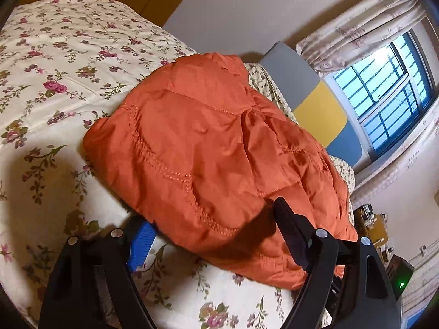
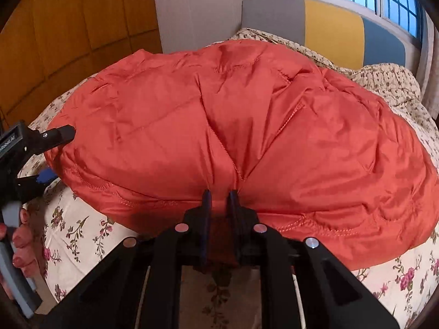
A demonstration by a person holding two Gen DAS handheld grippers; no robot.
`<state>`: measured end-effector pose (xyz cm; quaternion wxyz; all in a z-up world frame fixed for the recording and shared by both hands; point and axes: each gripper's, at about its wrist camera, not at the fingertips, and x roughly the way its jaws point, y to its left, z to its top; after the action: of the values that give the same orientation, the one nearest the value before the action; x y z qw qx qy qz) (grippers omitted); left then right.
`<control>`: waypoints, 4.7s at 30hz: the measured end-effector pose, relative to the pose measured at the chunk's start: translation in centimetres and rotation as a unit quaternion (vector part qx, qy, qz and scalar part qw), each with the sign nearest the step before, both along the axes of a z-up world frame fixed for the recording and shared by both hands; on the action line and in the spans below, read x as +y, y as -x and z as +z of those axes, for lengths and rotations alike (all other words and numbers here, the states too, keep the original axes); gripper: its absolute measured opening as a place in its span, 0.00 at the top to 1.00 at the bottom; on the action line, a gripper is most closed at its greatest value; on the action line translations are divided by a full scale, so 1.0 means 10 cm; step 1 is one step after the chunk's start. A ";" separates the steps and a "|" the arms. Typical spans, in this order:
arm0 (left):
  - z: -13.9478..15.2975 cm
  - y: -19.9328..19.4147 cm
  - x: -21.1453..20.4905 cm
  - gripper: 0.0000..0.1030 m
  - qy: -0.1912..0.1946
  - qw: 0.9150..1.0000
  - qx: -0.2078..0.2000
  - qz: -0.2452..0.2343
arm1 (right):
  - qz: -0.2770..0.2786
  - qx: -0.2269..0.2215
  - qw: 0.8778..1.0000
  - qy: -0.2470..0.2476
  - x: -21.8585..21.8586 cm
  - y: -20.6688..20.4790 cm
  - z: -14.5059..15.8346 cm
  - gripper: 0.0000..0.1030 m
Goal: Fold large clothes
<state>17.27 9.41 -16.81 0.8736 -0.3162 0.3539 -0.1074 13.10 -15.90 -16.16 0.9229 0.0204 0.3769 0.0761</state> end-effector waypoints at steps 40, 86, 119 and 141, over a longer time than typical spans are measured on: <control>1.14 0.11 -0.77 0.82 -0.172 0.972 -0.159 -0.021 | -0.009 -0.019 0.994 -0.106 -0.36 0.12 0.08 0.87; 1.06 0.83 -3.27 0.80 -0.480 0.775 -0.321 -0.257 | -0.263 -0.061 0.934 -0.236 -2.52 1.25 0.03 0.66; 0.39 1.06 -3.58 0.61 -0.462 0.734 -0.329 -0.373 | -0.114 -0.071 0.945 -0.297 -2.44 0.97 0.49 0.65; 0.56 1.19 -3.11 0.61 -0.349 0.781 -0.277 -0.438 | -0.218 -0.005 0.945 -0.242 -2.47 0.85 -0.20 0.98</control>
<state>5.34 -21.72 -11.19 0.8433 0.2426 0.2108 -0.4308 4.64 -40.55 -18.17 0.8860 0.3244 0.3292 -0.0377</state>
